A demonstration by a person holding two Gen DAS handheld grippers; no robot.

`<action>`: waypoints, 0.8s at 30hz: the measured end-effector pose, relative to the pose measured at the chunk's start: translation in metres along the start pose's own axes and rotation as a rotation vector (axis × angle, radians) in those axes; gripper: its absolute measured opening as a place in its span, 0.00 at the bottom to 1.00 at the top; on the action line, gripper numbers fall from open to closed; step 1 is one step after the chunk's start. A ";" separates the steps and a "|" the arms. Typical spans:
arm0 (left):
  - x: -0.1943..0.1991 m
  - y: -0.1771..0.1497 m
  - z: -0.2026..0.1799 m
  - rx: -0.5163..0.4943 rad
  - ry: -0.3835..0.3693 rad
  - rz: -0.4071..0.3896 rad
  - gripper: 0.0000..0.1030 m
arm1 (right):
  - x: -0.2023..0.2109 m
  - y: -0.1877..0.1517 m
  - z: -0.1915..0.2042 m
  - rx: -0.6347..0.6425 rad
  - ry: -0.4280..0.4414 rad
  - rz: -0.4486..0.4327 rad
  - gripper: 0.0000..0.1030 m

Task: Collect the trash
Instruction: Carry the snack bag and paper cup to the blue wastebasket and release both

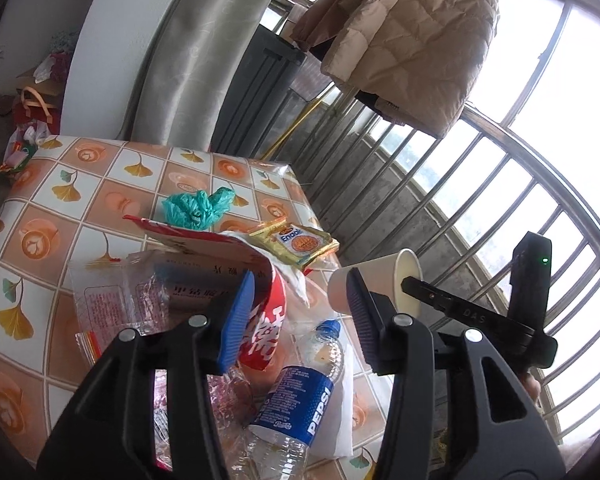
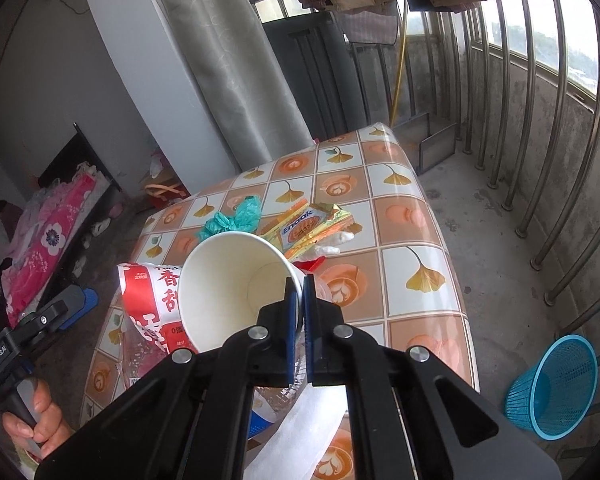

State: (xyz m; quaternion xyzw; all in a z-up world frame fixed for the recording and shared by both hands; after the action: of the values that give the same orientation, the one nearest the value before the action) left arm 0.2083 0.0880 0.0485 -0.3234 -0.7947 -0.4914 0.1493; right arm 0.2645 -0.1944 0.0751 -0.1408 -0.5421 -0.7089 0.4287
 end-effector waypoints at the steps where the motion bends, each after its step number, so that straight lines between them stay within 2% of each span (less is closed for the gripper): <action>1: -0.007 0.000 0.001 0.003 0.022 0.022 0.44 | 0.001 0.000 0.000 0.001 0.001 0.000 0.04; 3: -0.022 -0.001 0.006 0.021 0.043 0.061 0.43 | 0.001 0.001 0.000 0.002 0.000 -0.002 0.04; 6: -0.039 -0.001 0.009 0.032 0.041 0.086 0.36 | 0.002 0.001 -0.001 -0.002 -0.001 -0.004 0.04; 9: -0.049 0.001 0.007 0.013 0.036 0.096 0.19 | 0.003 -0.001 -0.003 -0.011 -0.004 -0.004 0.04; 10: -0.050 0.001 0.006 0.007 0.030 0.098 0.07 | 0.003 -0.001 -0.004 -0.013 -0.005 -0.003 0.04; 11: -0.050 0.002 0.004 -0.003 0.030 0.096 0.04 | 0.004 -0.001 -0.005 -0.016 -0.006 -0.003 0.04; 18: -0.024 0.014 -0.016 -0.068 0.002 0.040 0.02 | 0.013 0.001 -0.004 -0.019 -0.007 -0.021 0.04; 24: 0.017 0.027 -0.034 -0.100 -0.036 -0.028 0.01 | 0.033 0.000 -0.003 -0.026 0.004 -0.064 0.04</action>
State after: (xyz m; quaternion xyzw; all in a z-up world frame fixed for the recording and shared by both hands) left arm 0.2109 0.0728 0.0921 -0.3282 -0.7761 -0.5268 0.1118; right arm 0.2460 -0.2118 0.0963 -0.1272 -0.5363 -0.7295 0.4050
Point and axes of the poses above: each gripper's, at about its wrist camera, not at the fingertips, and x roughly against the way its jaws point, z to its left, y to its top, the point moved 3 cm from there along -x, roughly the way its jaws point, and after that the axes turned 6 degrees about y, right-handed, at the moved point
